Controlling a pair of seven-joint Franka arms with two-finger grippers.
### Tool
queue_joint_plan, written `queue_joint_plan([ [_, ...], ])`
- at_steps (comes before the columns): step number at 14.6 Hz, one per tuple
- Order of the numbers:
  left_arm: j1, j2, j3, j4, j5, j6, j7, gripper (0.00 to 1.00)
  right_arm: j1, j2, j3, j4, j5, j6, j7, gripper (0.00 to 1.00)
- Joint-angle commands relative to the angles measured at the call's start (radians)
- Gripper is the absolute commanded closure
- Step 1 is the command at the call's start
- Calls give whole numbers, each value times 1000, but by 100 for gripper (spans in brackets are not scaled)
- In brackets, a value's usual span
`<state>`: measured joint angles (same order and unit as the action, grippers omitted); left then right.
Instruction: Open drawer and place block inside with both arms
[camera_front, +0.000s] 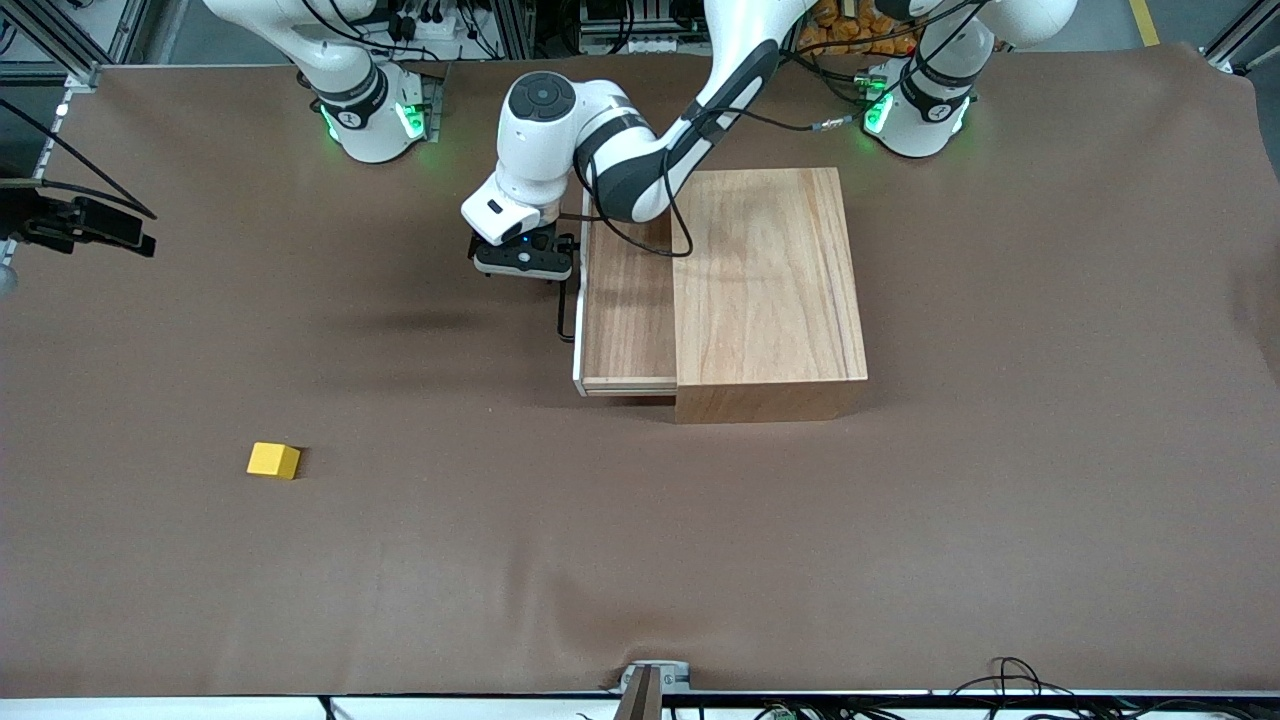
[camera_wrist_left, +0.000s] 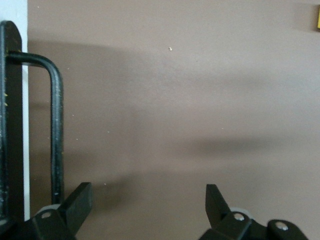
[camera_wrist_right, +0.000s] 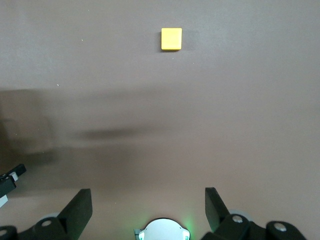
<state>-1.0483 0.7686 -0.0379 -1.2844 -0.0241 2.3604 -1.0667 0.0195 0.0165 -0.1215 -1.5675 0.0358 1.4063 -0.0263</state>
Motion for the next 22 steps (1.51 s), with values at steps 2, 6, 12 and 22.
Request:
queue_joint_plan([
  [2,4,-49,-5,17,-65,-25,-19,0,-10,37,3,0,3,36,-44,0],
  [6,48,-159,7,13,-73,-171,-18,0,-53,144,2,-2,7,111,-159,0],
  [12,158,-319,18,-3,-57,-442,68,0,-118,357,3,-69,84,362,-302,0],
  [22,520,-498,10,-3,-59,-786,500,0,-109,629,13,-33,105,720,-365,0],
])
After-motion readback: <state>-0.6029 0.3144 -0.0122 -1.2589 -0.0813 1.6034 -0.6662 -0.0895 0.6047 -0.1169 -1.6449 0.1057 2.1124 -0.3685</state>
